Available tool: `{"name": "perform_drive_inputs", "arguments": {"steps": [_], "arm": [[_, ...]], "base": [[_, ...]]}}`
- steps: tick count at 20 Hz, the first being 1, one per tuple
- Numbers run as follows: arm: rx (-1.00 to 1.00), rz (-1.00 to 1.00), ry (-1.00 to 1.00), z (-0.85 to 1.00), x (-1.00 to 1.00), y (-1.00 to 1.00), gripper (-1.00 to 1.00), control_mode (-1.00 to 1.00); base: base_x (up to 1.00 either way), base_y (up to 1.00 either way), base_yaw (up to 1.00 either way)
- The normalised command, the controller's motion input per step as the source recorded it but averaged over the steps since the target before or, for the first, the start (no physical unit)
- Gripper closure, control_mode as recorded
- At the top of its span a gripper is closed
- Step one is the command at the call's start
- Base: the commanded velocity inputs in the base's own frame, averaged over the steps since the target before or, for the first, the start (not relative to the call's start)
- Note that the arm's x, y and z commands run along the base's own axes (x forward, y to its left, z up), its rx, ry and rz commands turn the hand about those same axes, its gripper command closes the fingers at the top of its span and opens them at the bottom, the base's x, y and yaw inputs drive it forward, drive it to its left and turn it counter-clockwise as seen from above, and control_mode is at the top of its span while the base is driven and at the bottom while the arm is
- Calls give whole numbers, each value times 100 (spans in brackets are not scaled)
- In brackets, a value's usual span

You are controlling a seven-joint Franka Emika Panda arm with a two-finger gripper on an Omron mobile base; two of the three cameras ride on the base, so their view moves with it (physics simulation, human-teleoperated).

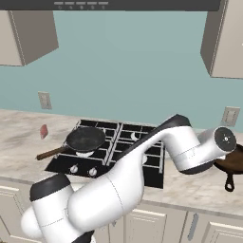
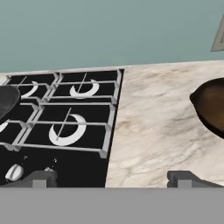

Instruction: Place both pans onto different burners. Then place the onion and the steak on different pans.

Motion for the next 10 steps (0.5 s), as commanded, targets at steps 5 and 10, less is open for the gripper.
{"name": "perform_drive_inputs", "arguments": {"steps": [5,10], "arm": [[1,2,-6,-11,-3,-27,-100,-100],[0,1,0,-1,-3,-29,-100,-100]], "base": [[0,0,0],[0,0,0]]}}
